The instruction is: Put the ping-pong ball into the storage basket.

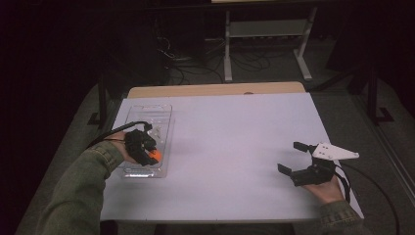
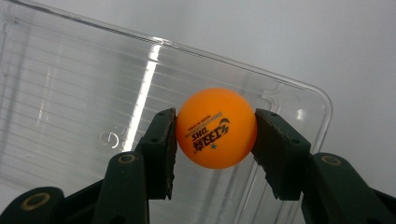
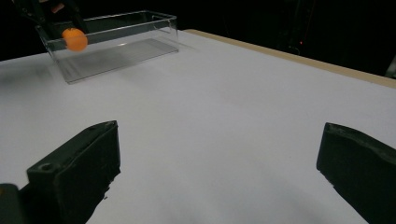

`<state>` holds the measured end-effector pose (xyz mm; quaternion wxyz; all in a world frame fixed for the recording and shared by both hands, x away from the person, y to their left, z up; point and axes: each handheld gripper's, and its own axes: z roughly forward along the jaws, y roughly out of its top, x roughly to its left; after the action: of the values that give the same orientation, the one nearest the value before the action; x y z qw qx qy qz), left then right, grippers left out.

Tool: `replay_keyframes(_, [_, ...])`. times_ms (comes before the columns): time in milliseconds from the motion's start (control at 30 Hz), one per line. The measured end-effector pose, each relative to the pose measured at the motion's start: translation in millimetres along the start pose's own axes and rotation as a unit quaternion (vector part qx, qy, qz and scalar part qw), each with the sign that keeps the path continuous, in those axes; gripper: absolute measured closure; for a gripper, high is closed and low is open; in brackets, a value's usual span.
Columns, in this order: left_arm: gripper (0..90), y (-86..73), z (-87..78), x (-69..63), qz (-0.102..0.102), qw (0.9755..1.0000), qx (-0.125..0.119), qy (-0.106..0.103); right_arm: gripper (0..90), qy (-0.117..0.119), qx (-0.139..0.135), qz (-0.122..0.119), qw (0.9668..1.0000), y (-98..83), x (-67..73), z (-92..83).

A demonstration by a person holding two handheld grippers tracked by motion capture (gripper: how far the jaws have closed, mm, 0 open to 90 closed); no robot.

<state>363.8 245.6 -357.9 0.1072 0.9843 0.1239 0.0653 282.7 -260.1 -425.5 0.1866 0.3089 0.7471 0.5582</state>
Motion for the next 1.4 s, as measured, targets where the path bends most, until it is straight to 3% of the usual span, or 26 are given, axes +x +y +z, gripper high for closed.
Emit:
replay_keyframes(800, [50.2, 5.6, 17.4, 2.8, 0.004, 0.9997, 0.022, -0.009, 0.0, 0.0, 0.004, -0.002, 1.0, -0.4, 0.4, -0.2])
replay_keyframes(1167, [49.8, 0.7, 25.2, 3.3, -0.006, 0.9998, 0.015, -0.014, 0.0, 0.0, 0.006, -0.002, 1.0, -0.5, 0.5, 0.0])
replay_keyframes(1400, [45.6, -0.1, 22.0, 2.9, -0.009, 0.9999, 0.011, -0.003, 0.0, 0.0, 0.006, -0.002, 1.0, -0.5, 0.6, 0.0])
